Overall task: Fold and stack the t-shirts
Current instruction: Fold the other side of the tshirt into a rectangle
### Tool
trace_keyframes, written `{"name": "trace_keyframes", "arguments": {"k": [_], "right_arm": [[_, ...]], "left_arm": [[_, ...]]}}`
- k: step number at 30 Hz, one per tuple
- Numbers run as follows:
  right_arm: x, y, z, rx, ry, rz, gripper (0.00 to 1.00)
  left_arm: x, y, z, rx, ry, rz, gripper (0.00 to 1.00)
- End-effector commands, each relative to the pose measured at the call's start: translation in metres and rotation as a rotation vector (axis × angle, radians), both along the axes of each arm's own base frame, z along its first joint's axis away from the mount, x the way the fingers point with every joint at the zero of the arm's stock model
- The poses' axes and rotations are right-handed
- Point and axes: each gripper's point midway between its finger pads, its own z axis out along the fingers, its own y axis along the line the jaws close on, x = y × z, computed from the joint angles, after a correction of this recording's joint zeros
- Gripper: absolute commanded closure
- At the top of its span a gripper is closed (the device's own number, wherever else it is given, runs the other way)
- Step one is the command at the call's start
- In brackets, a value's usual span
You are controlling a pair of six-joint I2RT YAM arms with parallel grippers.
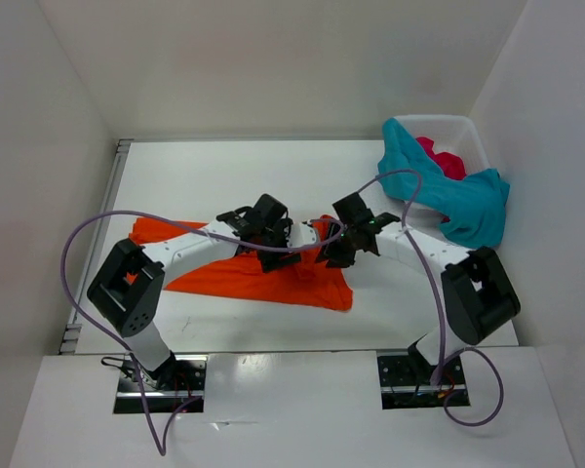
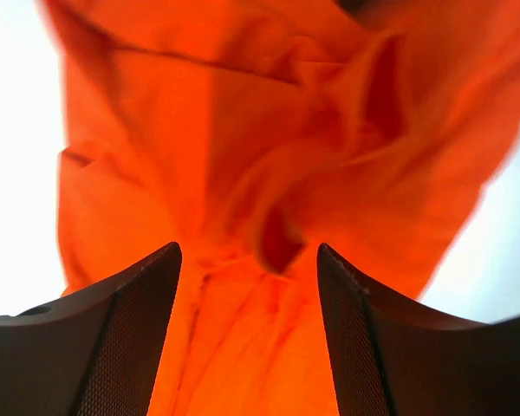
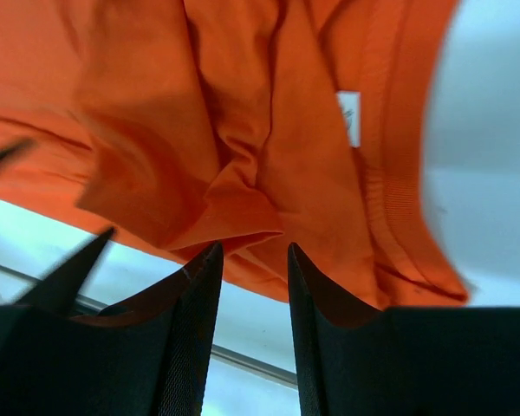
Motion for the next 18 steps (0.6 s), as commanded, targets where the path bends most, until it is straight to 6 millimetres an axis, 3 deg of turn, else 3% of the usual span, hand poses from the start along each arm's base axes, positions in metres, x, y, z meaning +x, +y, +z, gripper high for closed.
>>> {"name": "trace_keyframes", "arguments": {"k": [1,6,10,18], "right_arm": [[0.002,0.021,-0.006,-0.005,-0.010,0.056,0.58],[-0.008,0.030,-0.029,-0.020,0.031,0.094,0.53],[0.000,0.042,-0.026,-0.007,0.016,0.116,0.52],[-0.009,0.035,-0.036,-0.037,0.057,0.124,0.52]], "left_arm": [[0.016,-0.002,0.007,-0.052,-0.030,0.111,0.29],[0.015,-0.001,0.000,-0.052,-0.009,0.153,0.29],[0.013,-0.002,-0.003,-0.053,0.005,0.147,0.29],[-0.001,-0.003,-0.011,-0.038,0.060,0.121,0.30]]}}
